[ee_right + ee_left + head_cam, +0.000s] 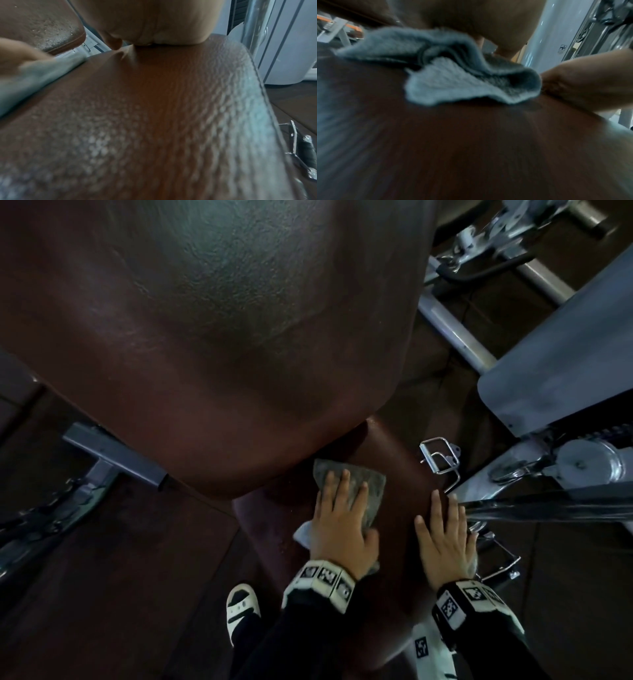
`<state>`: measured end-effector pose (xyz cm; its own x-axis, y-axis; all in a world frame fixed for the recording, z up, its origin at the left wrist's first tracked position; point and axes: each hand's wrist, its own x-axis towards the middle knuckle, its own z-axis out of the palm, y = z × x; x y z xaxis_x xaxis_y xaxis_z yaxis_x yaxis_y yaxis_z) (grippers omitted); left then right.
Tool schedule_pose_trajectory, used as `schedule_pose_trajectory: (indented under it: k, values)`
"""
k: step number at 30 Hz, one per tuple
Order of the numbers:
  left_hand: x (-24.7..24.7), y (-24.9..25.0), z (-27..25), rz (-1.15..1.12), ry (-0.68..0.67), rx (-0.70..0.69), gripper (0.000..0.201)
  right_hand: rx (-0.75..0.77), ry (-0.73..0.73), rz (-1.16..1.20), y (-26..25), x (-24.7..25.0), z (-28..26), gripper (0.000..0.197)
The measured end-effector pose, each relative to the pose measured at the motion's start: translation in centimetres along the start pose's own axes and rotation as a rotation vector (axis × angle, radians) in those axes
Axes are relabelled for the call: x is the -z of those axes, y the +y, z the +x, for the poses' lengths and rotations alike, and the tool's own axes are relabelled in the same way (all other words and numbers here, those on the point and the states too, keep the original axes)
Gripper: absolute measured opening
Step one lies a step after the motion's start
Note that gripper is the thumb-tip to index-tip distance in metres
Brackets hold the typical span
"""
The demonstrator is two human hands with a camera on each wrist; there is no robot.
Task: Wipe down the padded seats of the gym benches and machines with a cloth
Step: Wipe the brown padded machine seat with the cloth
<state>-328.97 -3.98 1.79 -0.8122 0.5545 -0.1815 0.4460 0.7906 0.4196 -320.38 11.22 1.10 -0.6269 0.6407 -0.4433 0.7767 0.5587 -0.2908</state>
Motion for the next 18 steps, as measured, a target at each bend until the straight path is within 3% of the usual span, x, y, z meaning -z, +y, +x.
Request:
schedule_pose_trajectory:
  k: [5,11,15,18]
  values:
    - [-2.0,-1.0,-4.7,0.040,0.005,-0.018,0.064,-0.005,-0.030,0.049,0.0,0.0,0.1,0.059]
    - [-0.8,-1.9,1.0,0.091,0.049,-0.024,0.056,0.023,-0.020,0.070,0.2,0.0,0.1,0.056]
    - [0.9,-5.2,2.4,0.127,0.098,0.133,0.055,0.035,-0.015,0.115,0.5,-0.2,0.1,0.061]
    - [1.7,-8.1,1.5,0.147,0.048,0.248,0.061,0.053,0.001,0.144,1.2,-0.6,0.4,0.061]
